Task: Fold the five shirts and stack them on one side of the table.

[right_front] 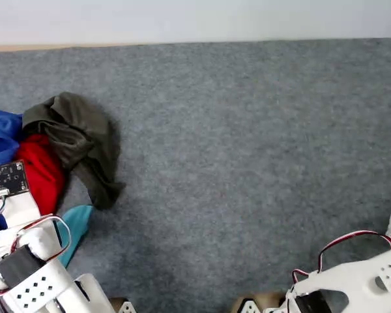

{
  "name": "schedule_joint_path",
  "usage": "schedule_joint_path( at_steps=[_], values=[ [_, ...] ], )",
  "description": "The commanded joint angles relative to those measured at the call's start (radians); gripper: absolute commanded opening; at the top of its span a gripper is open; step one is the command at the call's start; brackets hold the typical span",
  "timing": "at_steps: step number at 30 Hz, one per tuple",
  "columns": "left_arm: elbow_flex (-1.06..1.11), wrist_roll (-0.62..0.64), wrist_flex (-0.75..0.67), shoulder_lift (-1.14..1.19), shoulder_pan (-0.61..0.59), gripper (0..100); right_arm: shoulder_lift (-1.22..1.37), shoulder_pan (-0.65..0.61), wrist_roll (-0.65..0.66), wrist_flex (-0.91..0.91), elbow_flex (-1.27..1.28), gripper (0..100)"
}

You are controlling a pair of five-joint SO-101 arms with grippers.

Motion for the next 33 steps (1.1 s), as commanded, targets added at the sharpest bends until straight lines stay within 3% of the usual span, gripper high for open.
schedule_joint_path(
  at_steps=[1, 8, 17, 33],
  values=[
    [-0.007, -0.003, -0.015, -0.011, 0.002, 3, -0.113, 0.002, 0.009, -0.013, -0.038, 24.4],
    [-0.007, -0.003, -0.015, -0.011, 0.002, 3, -0.173, -0.022, 0.009, 0.058, -0.032, 23.9],
    [-0.007, -0.003, -0.015, -0.011, 0.002, 3, 0.021, -0.001, 0.014, -0.019, -0.034, 0.8],
    [-0.007, -0.003, -0.015, -0.011, 0.002, 3, 0.111, 0.117, 0.015, -0.031, -0.044, 1.4]
  ],
)
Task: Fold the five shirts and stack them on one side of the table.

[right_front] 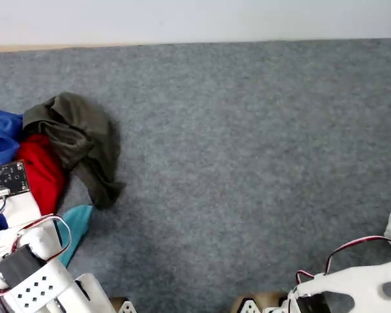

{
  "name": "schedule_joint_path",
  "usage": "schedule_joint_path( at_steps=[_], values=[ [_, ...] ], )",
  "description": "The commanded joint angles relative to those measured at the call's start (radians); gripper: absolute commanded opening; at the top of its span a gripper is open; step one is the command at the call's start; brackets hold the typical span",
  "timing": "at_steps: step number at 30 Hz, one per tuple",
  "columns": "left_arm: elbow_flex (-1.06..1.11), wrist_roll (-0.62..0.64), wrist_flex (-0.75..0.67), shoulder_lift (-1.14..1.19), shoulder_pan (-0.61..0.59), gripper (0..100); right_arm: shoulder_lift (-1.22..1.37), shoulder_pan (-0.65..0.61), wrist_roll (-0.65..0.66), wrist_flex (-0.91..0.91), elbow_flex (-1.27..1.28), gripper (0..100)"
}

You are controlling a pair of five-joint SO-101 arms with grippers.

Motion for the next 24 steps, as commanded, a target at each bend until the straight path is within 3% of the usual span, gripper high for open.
schedule_joint_path(
  at_steps=[1, 11, 16, 24],
  values=[
    [-0.007, -0.003, -0.015, -0.011, 0.002, 3, -0.064, 0.004, 0.012, 0.068, -0.055, 1.4],
    [-0.007, -0.003, -0.015, -0.011, 0.002, 3, -0.234, -0.171, -0.014, 0.538, -0.071, 1.1],
    [-0.007, -0.003, -0.015, -0.011, 0.002, 3, -0.226, -0.248, -0.129, 0.558, -0.066, 1.0],
    [-0.007, -0.003, -0.015, -0.011, 0.002, 3, -0.093, -0.315, -0.183, 0.486, -0.043, 1.0]
  ],
)
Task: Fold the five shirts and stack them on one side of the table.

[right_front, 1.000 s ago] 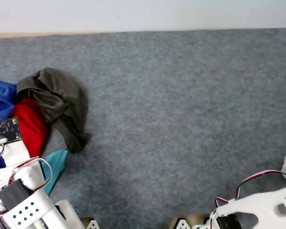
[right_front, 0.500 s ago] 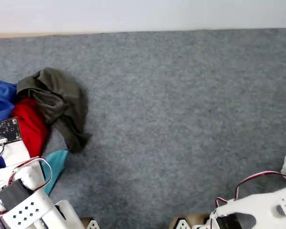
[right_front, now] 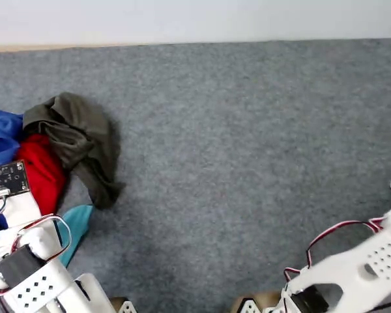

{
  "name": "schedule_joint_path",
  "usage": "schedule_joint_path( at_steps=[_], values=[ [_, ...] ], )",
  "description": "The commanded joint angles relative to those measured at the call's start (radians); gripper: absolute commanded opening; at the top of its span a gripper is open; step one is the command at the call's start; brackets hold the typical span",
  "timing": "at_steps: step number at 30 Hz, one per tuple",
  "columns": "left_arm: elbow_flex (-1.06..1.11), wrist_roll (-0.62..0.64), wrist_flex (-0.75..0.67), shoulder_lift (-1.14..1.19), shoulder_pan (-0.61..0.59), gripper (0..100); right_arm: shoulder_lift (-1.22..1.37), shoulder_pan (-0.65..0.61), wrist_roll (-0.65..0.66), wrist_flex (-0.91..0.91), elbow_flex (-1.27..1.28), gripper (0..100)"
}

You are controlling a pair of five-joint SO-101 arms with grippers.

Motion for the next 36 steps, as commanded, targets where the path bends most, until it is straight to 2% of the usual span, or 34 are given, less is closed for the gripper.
schedule_joint_path(
  at_steps=[1, 7, 13, 29, 36],
  values=[
    [-0.007, -0.003, -0.015, -0.011, 0.002, 3, 0.058, -0.004, -0.023, -0.056, -0.025, 1.0],
    [-0.005, -0.003, -0.015, -0.011, 0.002, 3, 0.186, 0.039, -0.015, -0.133, -0.029, 1.0],
    [-0.004, -0.003, -0.017, -0.011, 0.002, 3, 0.209, 0.033, -0.015, -0.107, -0.032, 1.0],
    [-0.007, -0.003, -0.014, -0.011, 0.000, 3, -0.199, -0.054, -0.026, 0.065, -0.034, 1.0],
    [-0.084, -0.003, -0.017, -0.011, 0.003, 4, -0.466, -0.093, -0.074, 0.065, 0.140, 1.0]
  ],
)
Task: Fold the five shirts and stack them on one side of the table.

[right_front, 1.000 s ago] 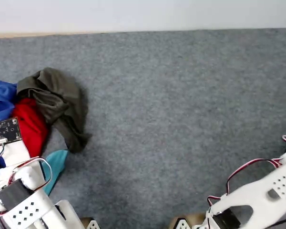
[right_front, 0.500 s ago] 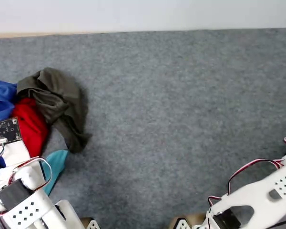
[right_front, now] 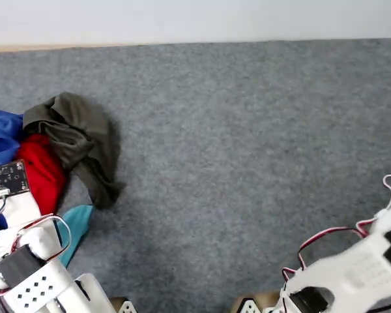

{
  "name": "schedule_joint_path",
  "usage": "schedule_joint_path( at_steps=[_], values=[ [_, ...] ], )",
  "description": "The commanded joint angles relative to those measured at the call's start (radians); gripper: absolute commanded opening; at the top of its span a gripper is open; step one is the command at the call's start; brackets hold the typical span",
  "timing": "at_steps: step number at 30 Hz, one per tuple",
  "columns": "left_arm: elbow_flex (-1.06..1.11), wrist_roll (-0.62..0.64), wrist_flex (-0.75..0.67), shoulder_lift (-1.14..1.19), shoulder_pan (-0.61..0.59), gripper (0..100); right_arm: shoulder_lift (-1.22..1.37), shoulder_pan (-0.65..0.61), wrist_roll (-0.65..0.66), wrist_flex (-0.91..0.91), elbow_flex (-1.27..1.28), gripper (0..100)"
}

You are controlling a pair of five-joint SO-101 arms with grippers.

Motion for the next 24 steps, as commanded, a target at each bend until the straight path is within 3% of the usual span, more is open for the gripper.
schedule_joint_path(
  at_steps=[1, 6, 14, 24],
  values=[
    [-0.104, -0.003, -0.017, -0.009, 0.003, 4, -0.206, -0.047, -0.021, 0.044, 0.126, 1.0],
    [-0.243, -0.029, -0.008, -0.002, 0.003, 6, -0.562, -0.185, -0.106, 0.044, 0.465, 1.0],
    [-0.252, -0.029, 0.000, -0.002, 0.046, 8, -1.035, -0.493, -0.290, 0.005, 0.870, 1.3],
    [-0.297, -0.025, -0.040, 0.038, 0.114, 8, -1.067, -0.527, -0.229, -0.058, 0.979, 1.4]
  ],
)
